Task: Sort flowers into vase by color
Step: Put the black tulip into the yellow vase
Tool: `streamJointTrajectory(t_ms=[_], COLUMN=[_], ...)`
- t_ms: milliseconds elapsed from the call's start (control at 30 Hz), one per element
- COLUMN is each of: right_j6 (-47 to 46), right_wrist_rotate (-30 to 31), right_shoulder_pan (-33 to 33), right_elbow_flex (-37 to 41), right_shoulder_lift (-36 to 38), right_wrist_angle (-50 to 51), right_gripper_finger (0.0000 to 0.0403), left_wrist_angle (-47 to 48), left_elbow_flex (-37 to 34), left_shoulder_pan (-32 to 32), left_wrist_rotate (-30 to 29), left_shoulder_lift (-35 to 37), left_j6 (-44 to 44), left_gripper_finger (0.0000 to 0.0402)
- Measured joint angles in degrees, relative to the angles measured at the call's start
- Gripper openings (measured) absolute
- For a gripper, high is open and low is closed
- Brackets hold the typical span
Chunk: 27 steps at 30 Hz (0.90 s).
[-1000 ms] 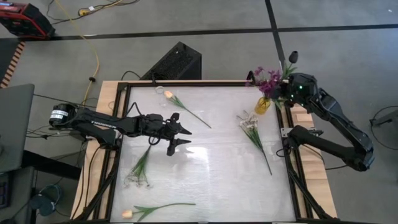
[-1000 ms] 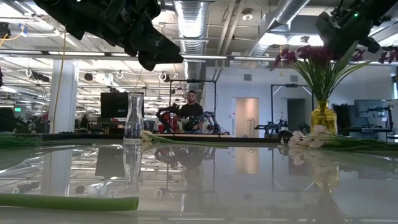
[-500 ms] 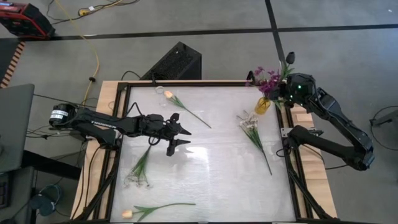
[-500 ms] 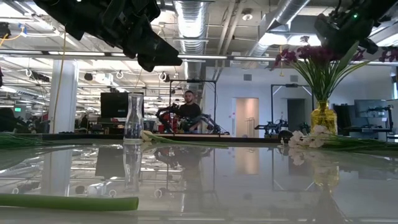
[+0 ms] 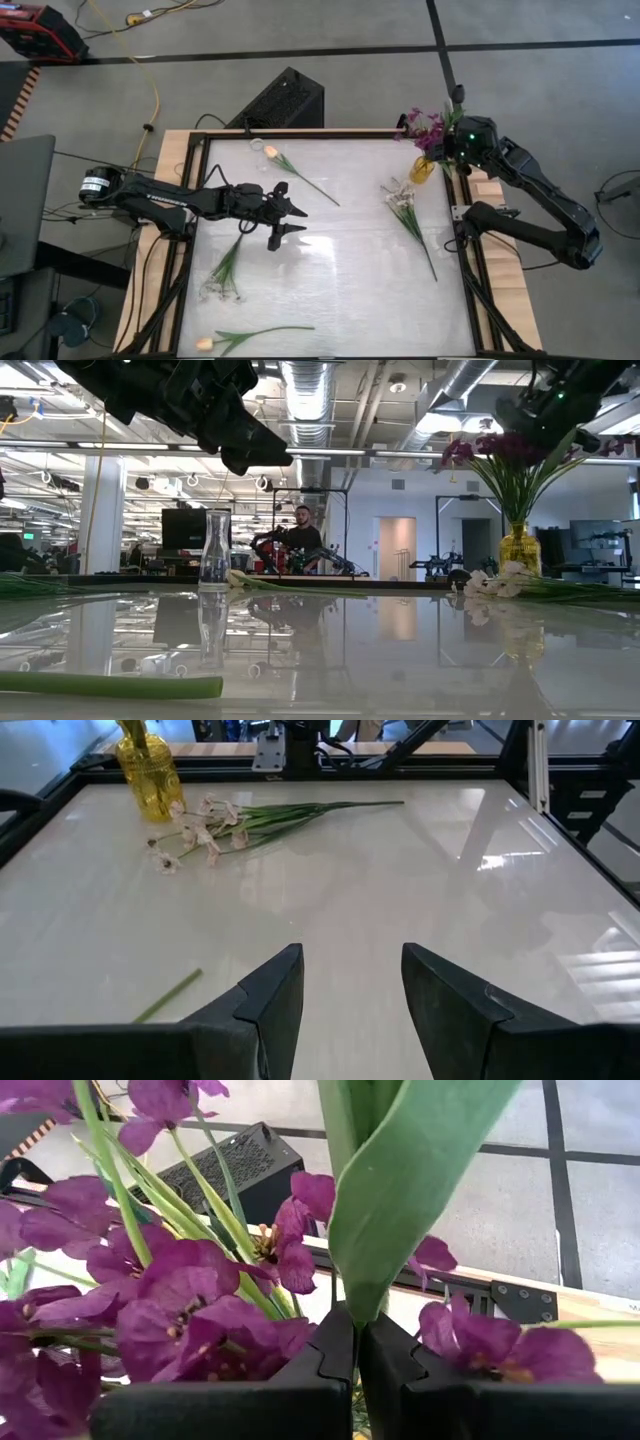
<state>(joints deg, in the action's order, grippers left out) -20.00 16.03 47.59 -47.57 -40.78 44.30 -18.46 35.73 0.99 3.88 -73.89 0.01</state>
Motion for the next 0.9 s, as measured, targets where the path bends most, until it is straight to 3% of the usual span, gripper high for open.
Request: streamJointTrajectory(t_ms=[433, 900], right_j6=[0.8, 1.9], right_wrist_rotate=[-1.1, -1.5], right_shoulder_pan=[0.0, 0.0], right_elbow_flex=[0.1, 0.2], right_shoulder_lift=[-0.4, 5.3], right_wrist_angle=[0.1, -0.7], right_gripper_finger=[0.0034, 0.0035], left_wrist_angle=[0.2, 0.2], left_elbow_flex=[0.0, 0.0], left_shoulder_pan=[0.0, 0.0], left_wrist_rotate=[0.0, 0.0], left_shoulder_lift=[0.0, 0.0], left_j6=[0.0, 0.7], left_gripper_finger=[0.0158, 0.0158])
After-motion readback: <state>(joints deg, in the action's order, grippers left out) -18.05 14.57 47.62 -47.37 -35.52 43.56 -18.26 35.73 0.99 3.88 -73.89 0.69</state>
